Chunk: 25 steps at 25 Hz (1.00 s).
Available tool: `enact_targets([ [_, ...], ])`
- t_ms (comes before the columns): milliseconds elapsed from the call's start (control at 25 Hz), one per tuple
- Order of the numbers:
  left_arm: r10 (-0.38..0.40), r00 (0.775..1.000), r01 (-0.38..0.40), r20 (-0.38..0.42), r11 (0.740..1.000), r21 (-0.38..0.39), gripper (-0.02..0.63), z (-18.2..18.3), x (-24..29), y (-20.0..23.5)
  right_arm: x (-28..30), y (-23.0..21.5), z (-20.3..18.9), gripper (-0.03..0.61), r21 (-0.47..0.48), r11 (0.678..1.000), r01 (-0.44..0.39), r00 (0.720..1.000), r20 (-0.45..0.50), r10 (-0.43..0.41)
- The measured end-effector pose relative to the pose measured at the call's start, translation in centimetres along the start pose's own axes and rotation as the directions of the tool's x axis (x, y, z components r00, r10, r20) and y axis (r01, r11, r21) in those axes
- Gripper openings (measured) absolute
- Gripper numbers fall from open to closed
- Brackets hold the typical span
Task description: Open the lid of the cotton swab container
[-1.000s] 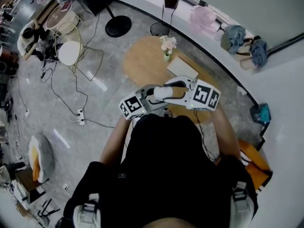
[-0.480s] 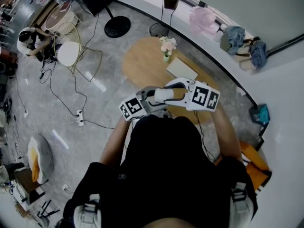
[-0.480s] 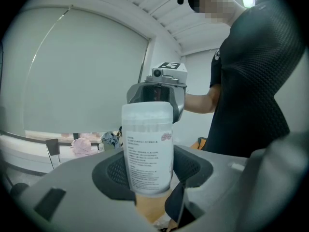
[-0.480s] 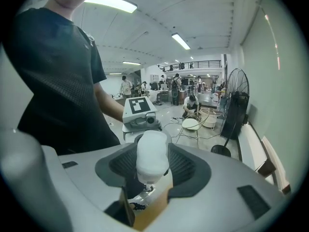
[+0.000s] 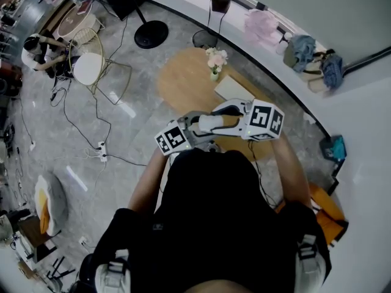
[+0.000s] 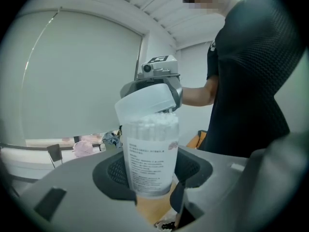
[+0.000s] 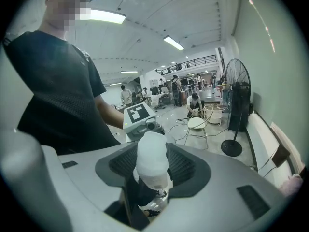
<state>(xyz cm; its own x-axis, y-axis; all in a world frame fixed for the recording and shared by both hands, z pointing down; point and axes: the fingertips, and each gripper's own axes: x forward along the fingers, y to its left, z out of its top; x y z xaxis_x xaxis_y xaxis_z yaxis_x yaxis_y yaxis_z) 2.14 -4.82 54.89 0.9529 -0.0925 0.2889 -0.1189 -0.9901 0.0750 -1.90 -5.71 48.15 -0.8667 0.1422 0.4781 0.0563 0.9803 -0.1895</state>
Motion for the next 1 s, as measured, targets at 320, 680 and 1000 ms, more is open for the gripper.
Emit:
enact_targets([
  [320,-0.009,0.999,0.009,0.033,1.0,-0.015,0.216,0.5,0.0,0.4,-0.6,-1.0,-0.2,0.196,0.109,0.993,-0.051,0.997,0.071,0.043],
  [680,-0.017,1.0,0.017,0.019,1.0,-0.004,0.215,0.5,-0.2,0.4,-2.5,-3.5,2.0,0.176,0.062,0.996,0.06,0.987,0.148,-0.068],
  [1000,-0.008,0.999,0.008,0.031,1.0,-0.011,0.215,0.4,-0.5,0.7,-2.6,-5.7,2.5,0.176,0.054,0.99,0.134,0.976,0.166,-0.141],
])
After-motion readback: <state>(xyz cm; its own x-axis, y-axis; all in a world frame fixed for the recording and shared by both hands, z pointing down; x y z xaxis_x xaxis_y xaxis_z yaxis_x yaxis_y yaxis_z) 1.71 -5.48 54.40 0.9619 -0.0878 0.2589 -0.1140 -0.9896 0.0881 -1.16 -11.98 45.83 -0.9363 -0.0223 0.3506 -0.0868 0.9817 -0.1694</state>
